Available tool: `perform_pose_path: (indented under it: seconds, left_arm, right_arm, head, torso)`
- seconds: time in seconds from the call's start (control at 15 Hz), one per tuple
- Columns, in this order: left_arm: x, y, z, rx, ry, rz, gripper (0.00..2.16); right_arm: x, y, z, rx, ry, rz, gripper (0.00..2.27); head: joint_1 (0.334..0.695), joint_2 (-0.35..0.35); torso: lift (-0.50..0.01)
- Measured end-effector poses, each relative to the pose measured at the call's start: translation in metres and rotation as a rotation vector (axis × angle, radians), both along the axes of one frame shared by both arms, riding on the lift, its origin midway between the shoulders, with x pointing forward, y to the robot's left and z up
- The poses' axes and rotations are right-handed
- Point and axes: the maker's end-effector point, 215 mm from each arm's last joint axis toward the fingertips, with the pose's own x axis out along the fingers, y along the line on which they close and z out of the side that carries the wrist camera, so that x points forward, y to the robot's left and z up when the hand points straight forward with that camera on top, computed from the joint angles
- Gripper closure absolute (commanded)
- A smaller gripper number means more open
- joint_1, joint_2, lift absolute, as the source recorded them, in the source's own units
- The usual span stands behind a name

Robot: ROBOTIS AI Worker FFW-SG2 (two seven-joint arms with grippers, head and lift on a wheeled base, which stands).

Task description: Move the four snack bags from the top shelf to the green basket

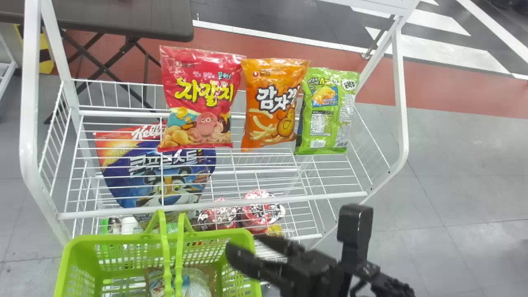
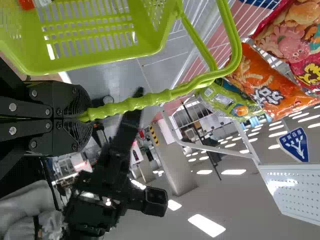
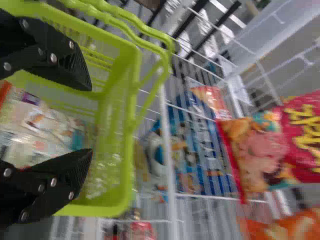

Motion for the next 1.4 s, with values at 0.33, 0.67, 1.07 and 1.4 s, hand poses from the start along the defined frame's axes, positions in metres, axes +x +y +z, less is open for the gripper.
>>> perform_pose_path:
  seconds: [0.33,0.67,1.07,1.4]
  left_arm:
    - [-0.006,-0.006,-0.001,0.005,0.002,-0.026,1.16]
    - [-0.007,-0.001,-0.007,0.010,0.010,-0.039,1.16]
    - [0.000,0.007,-0.012,0.006,0.016,-0.029,1.16]
    - [0.004,0.008,-0.011,0.008,0.011,-0.030,1.16]
  right_arm:
    - [0.123,0.008,0.067,-0.216,-0.459,-0.227,0.09]
    - [0.205,0.041,0.051,-0.324,-0.530,-0.215,0.09]
    - [0.260,0.042,0.022,-0.333,-0.470,-0.171,0.84]
    - [0.260,0.052,0.004,-0.332,-0.404,-0.092,2.02]
  head:
    - [0.695,-0.271]
    - [0.695,-0.167]
    - [0.695,-0.136]
    - [0.695,-0.119]
  torso:
    - [0.000]
    - [0.000]
    - [0.000]
    - [0.000]
